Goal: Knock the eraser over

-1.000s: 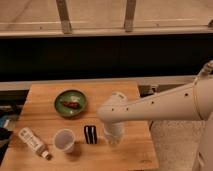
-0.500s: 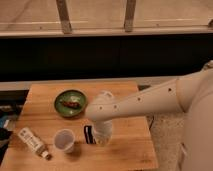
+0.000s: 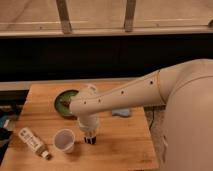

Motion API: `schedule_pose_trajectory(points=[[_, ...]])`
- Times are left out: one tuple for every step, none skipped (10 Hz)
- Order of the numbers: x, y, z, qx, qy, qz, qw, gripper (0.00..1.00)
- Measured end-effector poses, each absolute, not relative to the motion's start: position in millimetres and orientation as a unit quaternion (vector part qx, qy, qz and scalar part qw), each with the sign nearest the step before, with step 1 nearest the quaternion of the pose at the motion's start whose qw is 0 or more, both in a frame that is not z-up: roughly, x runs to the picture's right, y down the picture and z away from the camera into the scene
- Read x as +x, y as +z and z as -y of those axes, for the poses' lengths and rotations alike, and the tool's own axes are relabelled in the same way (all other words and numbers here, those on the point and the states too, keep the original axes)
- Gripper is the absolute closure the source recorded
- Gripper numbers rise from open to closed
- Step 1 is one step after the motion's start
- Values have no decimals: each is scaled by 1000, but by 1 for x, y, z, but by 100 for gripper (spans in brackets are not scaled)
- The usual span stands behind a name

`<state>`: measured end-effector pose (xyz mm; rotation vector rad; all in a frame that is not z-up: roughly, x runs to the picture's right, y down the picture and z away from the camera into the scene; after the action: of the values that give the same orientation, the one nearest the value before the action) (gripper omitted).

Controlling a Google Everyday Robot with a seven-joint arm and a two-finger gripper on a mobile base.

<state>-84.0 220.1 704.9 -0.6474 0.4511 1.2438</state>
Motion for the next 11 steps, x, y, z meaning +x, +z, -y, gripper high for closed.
schedule_pose_trajectory(points=[[-83,713,-208,-266,579,-192,746,100],[-84,715,-204,-257,583,-187,747,100],[-84,717,-203,-254,585,-184,748,100],[-84,717,-203,-253,586,-184,748,100],[-84,717,-203,-253,586,-184,748,100],[-83,717,-203,-253,586,-184,748,100],[-83,717,-203,-253,586,-184,747,100],[-83,717,-203,-253,586,-185,747,100],[-83,717,-203,-253,586,-185,747,100],[-82,717,-202,-252,587,-184,747,100],[-82,717,-202,-252,587,-184,747,100]])
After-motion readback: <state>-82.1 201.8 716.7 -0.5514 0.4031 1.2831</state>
